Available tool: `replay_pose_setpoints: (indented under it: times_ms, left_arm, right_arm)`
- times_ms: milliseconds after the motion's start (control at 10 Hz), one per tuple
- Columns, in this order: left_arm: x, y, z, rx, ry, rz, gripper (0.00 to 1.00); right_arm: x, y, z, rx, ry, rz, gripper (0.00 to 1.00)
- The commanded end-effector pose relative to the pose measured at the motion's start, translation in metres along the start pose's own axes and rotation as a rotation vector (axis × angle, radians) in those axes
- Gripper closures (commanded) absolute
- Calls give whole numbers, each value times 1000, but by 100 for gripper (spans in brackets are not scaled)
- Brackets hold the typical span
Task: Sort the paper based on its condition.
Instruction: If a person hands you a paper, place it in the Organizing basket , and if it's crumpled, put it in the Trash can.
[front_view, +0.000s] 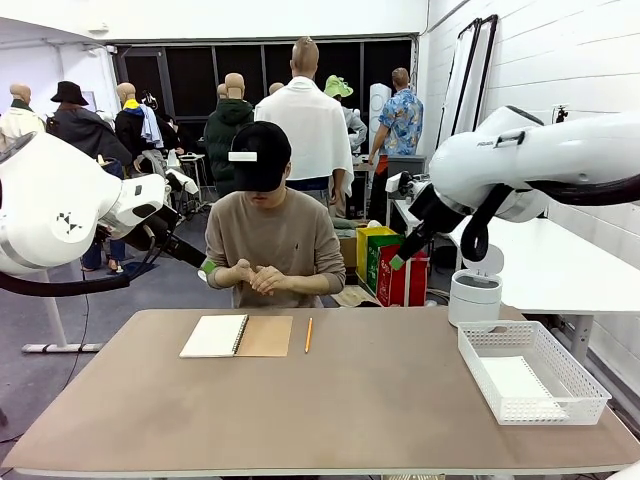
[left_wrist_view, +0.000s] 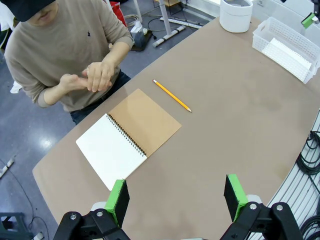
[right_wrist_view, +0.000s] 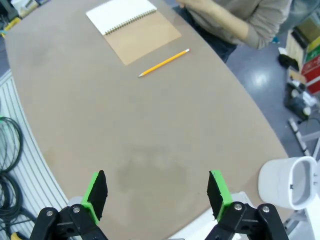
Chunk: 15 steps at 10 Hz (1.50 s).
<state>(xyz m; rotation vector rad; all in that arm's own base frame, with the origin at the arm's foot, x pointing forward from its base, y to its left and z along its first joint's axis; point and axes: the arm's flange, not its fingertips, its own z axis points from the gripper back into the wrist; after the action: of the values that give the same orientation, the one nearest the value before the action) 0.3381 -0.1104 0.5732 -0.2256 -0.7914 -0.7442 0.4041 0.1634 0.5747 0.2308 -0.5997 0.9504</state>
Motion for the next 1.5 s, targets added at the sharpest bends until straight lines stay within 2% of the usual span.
replay_pose_setpoints:
  times_ms: [0,200,300,1400]
  left_arm:
    - [-1,1,0,-7,-1,3,0]
    - [-1,1,0,-7,-1,3,0]
    - [-1,1,0,-7,-1,3,0]
    - [-1,1,0,-7,-1,3,0]
  right_arm:
    - [-16,8,4,17,-73,23,0]
    - [-16,14,3,-35,-88,-28,0]
    - [-8,6,11,-6,-28,7,0]
    - [-8,6,11,-6,-28,7,0]
